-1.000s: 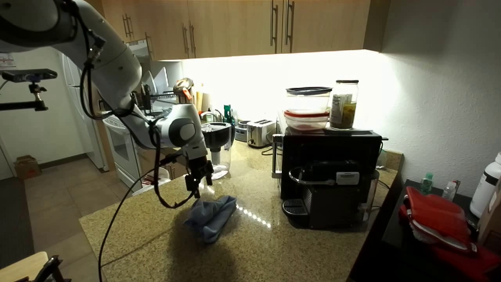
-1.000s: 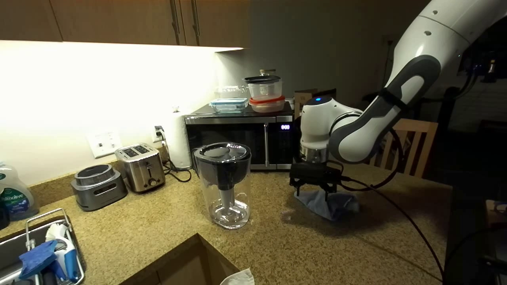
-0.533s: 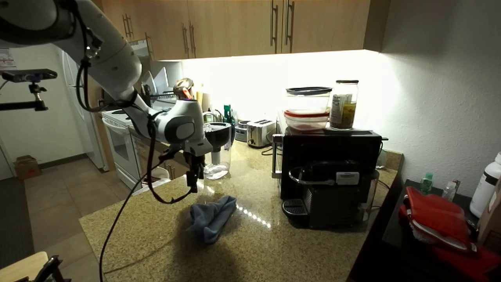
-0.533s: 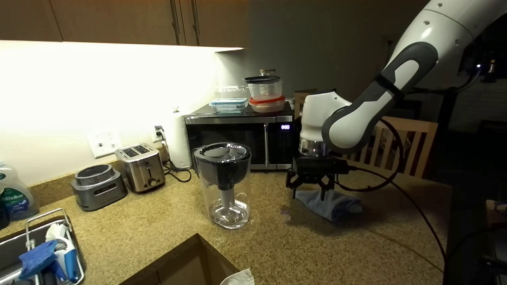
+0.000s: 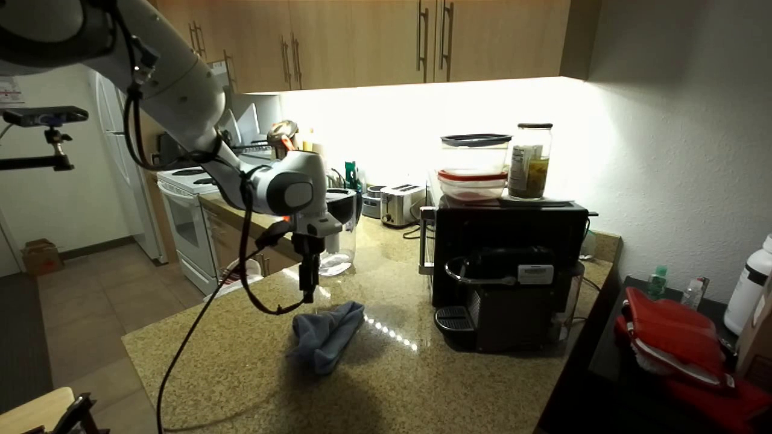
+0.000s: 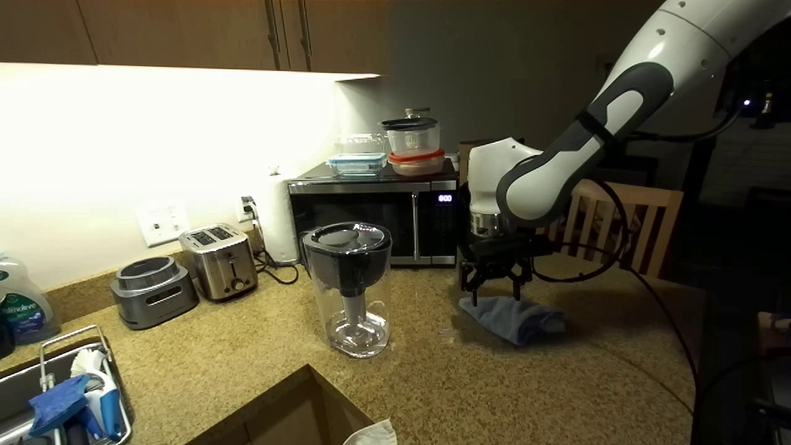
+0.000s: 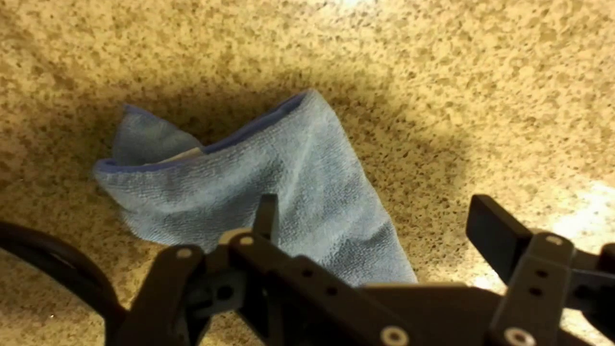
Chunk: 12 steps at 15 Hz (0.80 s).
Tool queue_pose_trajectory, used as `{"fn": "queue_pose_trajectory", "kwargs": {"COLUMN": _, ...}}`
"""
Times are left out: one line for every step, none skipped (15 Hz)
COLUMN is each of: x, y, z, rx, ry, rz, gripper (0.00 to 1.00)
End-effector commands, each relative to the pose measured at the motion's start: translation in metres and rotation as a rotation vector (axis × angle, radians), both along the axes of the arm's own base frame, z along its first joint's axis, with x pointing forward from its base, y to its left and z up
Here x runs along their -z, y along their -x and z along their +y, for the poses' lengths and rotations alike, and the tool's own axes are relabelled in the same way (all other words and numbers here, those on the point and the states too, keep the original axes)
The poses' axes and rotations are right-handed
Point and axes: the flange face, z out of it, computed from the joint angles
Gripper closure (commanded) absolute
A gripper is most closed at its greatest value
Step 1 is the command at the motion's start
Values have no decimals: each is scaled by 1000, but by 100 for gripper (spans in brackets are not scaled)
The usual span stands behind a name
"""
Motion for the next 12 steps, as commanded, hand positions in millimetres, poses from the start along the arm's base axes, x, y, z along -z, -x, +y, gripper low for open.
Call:
{"fn": "queue_pose_trajectory", "kwargs": {"x": 3, "y": -2, "z": -15, "rx": -23, "ry": 94, "rz": 48, "gripper": 0}}
{"fn": "queue_pose_trajectory", "kwargs": {"x": 5, "y": -2, "z": -19, "rx": -26, "ry": 118, "rz": 60, "gripper": 0}}
{"fn": "queue_pose_trajectory", "kwargs": {"x": 7, "y": -1, "z": -22, "rx": -29, "ry": 137, "rz": 72, "gripper": 0}}
{"fn": "queue_pose_trajectory", "kwargs": {"x": 9, "y": -1, "z": -25, "rx": -29, "ry": 150, "rz": 85, "gripper": 0}}
{"fn": "queue_pose_trajectory", "kwargs": {"x": 12, "y": 0, "z": -27, "rx": -31, "ry": 161, "rz": 97, "gripper": 0}}
{"fn": "queue_pose_trajectory", "kwargs": {"x": 15, "y": 1, "z": -29, "rx": -32, "ry": 173, "rz": 109, "gripper": 0}}
{"fn": "queue_pose_trajectory", "kwargs": {"x": 18, "y": 2, "z": -30, "rx": -32, "ry": 182, "rz": 122, "gripper": 0}}
{"fn": "queue_pose_trajectory", "kwargs": {"x": 21, "y": 2, "z": -32, "rx": -32, "ry": 191, "rz": 133, "gripper": 0}}
{"fn": "queue_pose_trajectory", "kwargs": {"x": 24, "y": 3, "z": -33, "rx": -32, "ry": 199, "rz": 143, "gripper": 0}}
{"fn": "queue_pose_trajectory", "kwargs": {"x": 26, "y": 5, "z": -34, "rx": -32, "ry": 207, "rz": 155, "gripper": 0}}
{"fn": "queue_pose_trajectory", "kwargs": {"x": 30, "y": 6, "z": -35, "rx": -33, "ry": 217, "rz": 168, "gripper": 0}}
{"fn": "queue_pose_trajectory", "kwargs": {"x": 32, "y": 7, "z": -36, "rx": -33, "ry": 223, "rz": 180, "gripper": 0}}
